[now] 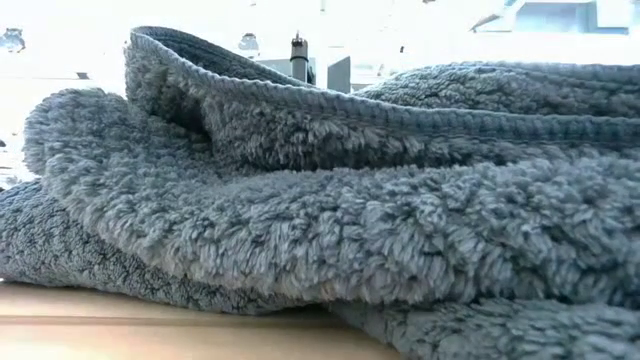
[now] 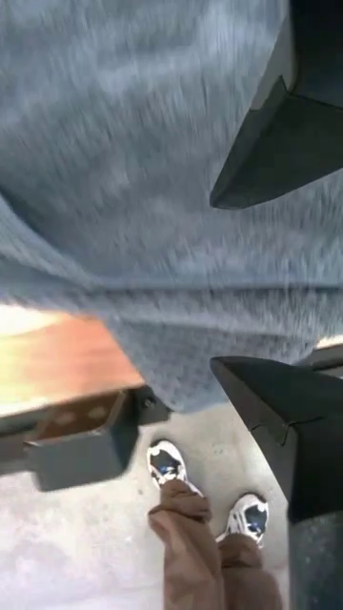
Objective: Roll towel
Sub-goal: Fold the black towel
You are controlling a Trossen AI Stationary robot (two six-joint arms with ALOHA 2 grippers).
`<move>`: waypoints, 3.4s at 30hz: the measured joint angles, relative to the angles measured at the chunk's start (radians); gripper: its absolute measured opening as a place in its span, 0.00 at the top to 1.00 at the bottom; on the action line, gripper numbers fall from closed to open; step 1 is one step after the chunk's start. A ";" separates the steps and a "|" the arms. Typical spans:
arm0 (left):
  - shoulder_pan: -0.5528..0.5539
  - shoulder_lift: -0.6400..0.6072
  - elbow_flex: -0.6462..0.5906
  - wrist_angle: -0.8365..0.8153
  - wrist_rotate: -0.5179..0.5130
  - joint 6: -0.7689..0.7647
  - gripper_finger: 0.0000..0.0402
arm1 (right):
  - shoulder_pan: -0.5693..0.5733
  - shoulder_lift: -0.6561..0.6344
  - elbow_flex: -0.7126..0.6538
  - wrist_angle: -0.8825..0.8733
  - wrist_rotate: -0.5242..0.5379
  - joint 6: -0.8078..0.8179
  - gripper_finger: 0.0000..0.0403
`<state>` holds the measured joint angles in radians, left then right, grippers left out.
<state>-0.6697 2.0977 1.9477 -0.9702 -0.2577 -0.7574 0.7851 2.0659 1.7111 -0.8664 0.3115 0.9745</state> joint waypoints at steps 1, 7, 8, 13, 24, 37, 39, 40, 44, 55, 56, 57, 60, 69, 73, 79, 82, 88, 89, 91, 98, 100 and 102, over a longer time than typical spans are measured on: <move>0.010 -0.009 0.022 -0.035 -0.092 0.026 1.00 | -0.007 -0.005 0.000 -0.006 0.003 -0.013 0.36; 0.124 -0.016 0.002 -0.068 -0.299 0.103 1.00 | -0.036 -0.004 0.000 0.004 0.004 -0.033 0.36; 0.146 -0.007 -0.019 -0.056 -0.249 0.100 1.00 | -0.037 -0.004 0.000 0.006 0.004 -0.031 0.36; 0.185 0.032 -0.140 0.074 -0.037 -0.009 1.00 | -0.016 -0.003 0.000 -0.002 0.004 0.003 0.36; -0.044 0.046 -0.171 0.151 0.258 -0.148 1.00 | 0.043 -0.002 0.000 -0.111 0.054 0.072 0.36; -0.102 -0.191 -0.163 -0.172 -0.068 -0.385 1.00 | -0.023 -0.238 0.000 -0.332 0.188 0.182 0.36; -0.102 -0.254 -0.205 -0.221 -0.128 -0.430 1.00 | -0.028 -0.298 -0.019 -0.412 0.236 0.266 0.36; -0.102 -0.288 -0.237 -0.242 -0.151 -0.456 1.00 | -0.029 -0.335 -0.050 -0.430 0.246 0.310 0.36; -0.092 -0.440 -0.444 -0.199 -0.172 -0.534 0.97 | -0.041 -0.489 -0.272 -0.385 0.250 0.486 0.36; 0.038 -0.788 -1.058 0.405 -0.080 -0.493 0.79 | -0.148 -0.851 -1.000 0.225 0.189 0.710 0.36; 0.049 -0.795 -1.082 0.409 -0.071 -0.489 0.78 | -0.168 -0.862 -1.042 0.253 0.173 0.711 0.36; 0.058 -0.800 -1.099 0.412 -0.064 -0.483 0.78 | -0.187 -0.870 -1.075 0.266 0.161 0.712 0.36; 0.072 -0.806 -1.125 0.412 -0.061 -0.447 0.78 | -0.230 -0.875 -1.156 0.312 0.137 0.704 0.36; 0.105 -0.804 -1.132 0.468 -0.061 -0.372 0.78 | -0.343 -0.840 -1.396 0.819 0.081 0.606 0.36; 0.123 -0.804 -1.132 0.496 -0.061 -0.367 0.78 | -0.383 -0.780 -1.456 1.064 0.068 0.536 0.36; 0.162 -0.804 -1.132 0.517 -0.061 -0.376 0.78 | -0.459 -0.626 -1.456 1.327 -0.069 0.399 0.36; 0.182 -0.804 -1.132 0.518 -0.062 -0.380 0.78 | -0.489 -0.546 -1.435 1.417 -0.113 0.362 0.36; 0.206 -0.804 -1.132 0.517 -0.062 -0.388 0.78 | -0.552 -0.429 -1.326 1.431 -0.176 0.204 0.37; 0.208 -0.804 -1.132 0.516 -0.062 -0.386 0.78 | -0.562 -0.415 -1.305 1.420 -0.192 0.176 0.38; 0.209 -0.804 -1.132 0.517 -0.063 -0.381 0.78 | -0.579 -0.389 -1.266 1.397 -0.229 0.127 0.44; 0.209 -0.804 -1.132 0.517 -0.063 -0.380 0.78 | -0.623 -0.410 -1.196 1.359 -0.276 0.012 0.95; 0.209 -0.804 -1.132 0.518 -0.063 -0.380 0.78 | -0.648 -0.462 -1.178 1.371 -0.279 0.002 0.96; 0.209 -0.804 -1.132 0.518 -0.063 -0.379 0.78 | -0.674 -0.521 -1.158 1.391 -0.278 -0.016 0.97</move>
<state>-0.4606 1.2938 0.8158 -0.4526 -0.3206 -1.1365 0.1114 1.5445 0.5531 0.5246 0.0338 0.9586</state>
